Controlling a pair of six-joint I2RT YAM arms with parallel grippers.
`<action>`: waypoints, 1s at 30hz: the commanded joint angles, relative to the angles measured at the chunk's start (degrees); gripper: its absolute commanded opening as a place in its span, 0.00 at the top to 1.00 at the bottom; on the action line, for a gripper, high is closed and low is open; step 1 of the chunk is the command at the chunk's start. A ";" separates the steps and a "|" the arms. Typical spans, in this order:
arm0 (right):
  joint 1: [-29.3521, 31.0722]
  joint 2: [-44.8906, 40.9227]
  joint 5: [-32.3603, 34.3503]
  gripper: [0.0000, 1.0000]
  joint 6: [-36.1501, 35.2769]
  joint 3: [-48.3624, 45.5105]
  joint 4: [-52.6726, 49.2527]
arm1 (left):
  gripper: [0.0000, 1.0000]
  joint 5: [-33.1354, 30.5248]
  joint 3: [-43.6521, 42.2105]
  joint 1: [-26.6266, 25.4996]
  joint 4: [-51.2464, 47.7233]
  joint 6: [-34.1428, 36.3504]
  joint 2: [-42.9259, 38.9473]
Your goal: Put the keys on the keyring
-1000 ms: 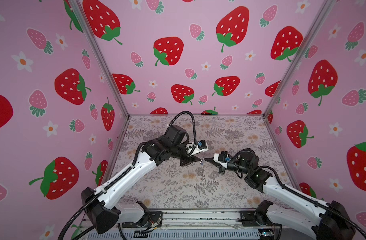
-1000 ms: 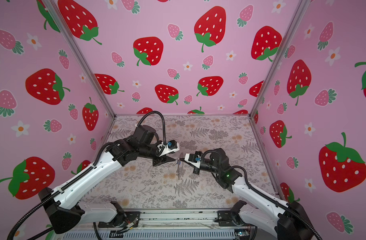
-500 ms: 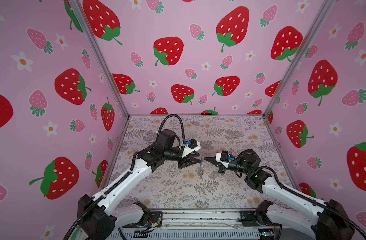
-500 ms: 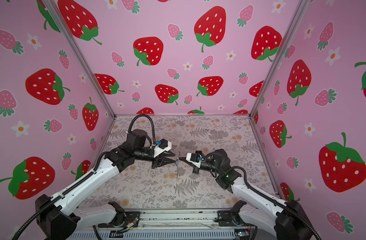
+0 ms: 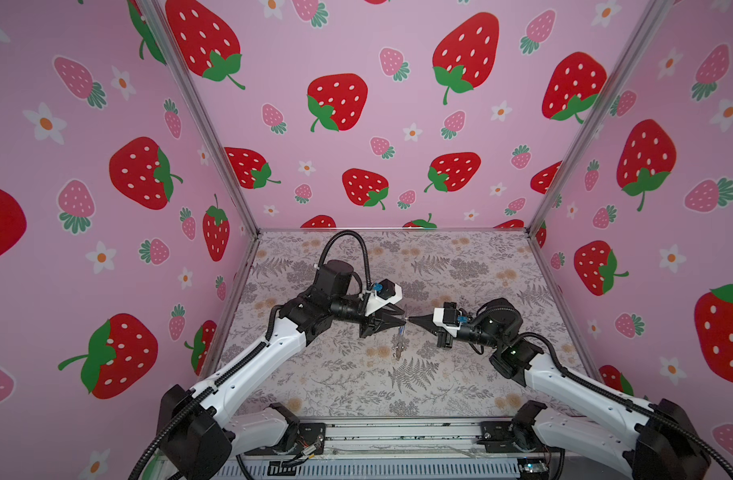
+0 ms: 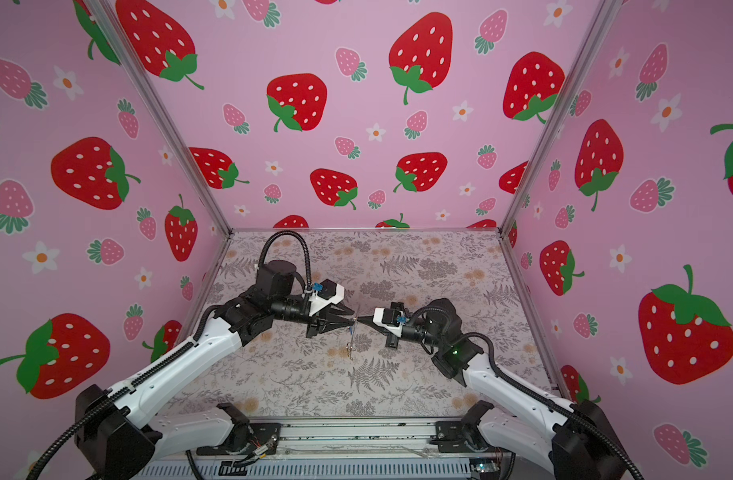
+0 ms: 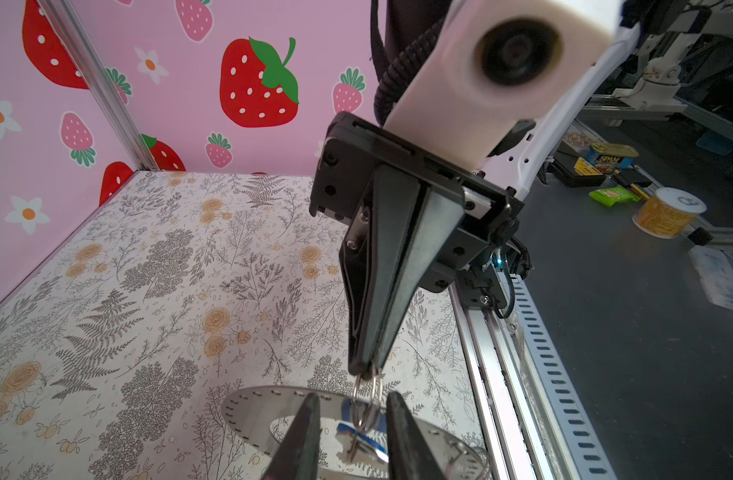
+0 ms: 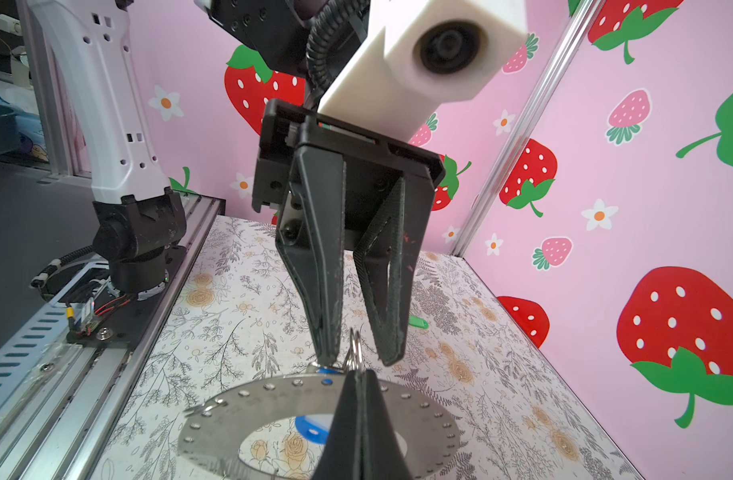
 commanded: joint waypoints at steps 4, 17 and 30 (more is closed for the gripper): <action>-0.23 -0.55 -1.54 1.00 0.52 -0.53 2.91 | 0.72 1.73 -0.65 0.21 0.77 1.91 -0.24; -0.29 -0.32 -1.84 1.00 0.42 -0.41 2.98 | 0.92 2.52 0.46 -0.06 -1.79 4.71 0.38; -2.31 -3.78 4.06 0.78 -5.88 1.01 -8.90 | 1.00 -10.97 16.71 -3.79 -25.85 10.57 5.37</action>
